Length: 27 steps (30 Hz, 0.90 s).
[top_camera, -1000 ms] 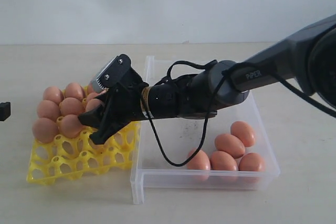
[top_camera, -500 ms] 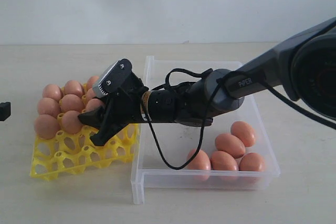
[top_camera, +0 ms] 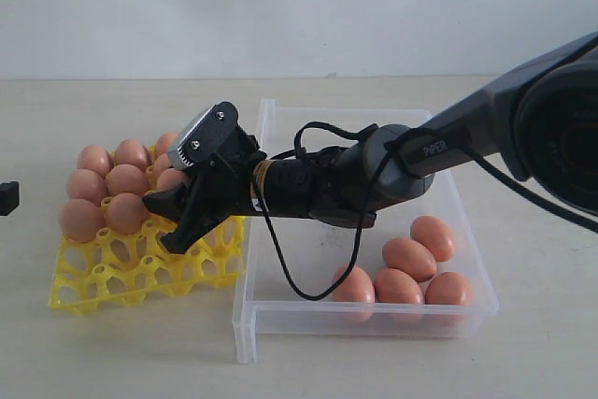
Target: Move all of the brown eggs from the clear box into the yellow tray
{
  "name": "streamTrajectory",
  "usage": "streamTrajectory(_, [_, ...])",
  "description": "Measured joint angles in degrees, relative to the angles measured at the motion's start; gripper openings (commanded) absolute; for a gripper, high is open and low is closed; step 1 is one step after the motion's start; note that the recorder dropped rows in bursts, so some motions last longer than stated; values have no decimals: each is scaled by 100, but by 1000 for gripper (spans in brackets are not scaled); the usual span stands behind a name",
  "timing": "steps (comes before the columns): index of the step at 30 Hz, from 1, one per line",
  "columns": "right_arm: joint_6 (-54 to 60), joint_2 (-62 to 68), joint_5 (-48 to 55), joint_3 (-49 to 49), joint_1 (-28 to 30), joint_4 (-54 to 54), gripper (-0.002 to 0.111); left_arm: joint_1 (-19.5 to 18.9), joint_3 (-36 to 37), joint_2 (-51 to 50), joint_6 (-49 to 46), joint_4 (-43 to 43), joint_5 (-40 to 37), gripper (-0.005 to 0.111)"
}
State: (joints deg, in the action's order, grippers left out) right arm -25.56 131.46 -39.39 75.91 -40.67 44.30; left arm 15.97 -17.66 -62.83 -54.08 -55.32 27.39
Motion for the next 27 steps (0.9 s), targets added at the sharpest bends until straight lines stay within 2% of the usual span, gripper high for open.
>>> streamTrajectory(4, [14,0,0,0,0,0,41,0,0,0,0,0,0,4])
streamTrajectory(9, [39,0,0,0,0,0,59,0,0,0,0,0,0,4])
streamTrajectory(23, [-175,-266,153,0,0,-27,59,0,0,0,0,0,0,4])
streamTrajectory(25, [-252,-523,388,0,0,12,53,0,0,0,0,0,0,4])
streamTrajectory(27, [-363,-801,758,0,0,139,39,0,0,0,0,0,0,4])
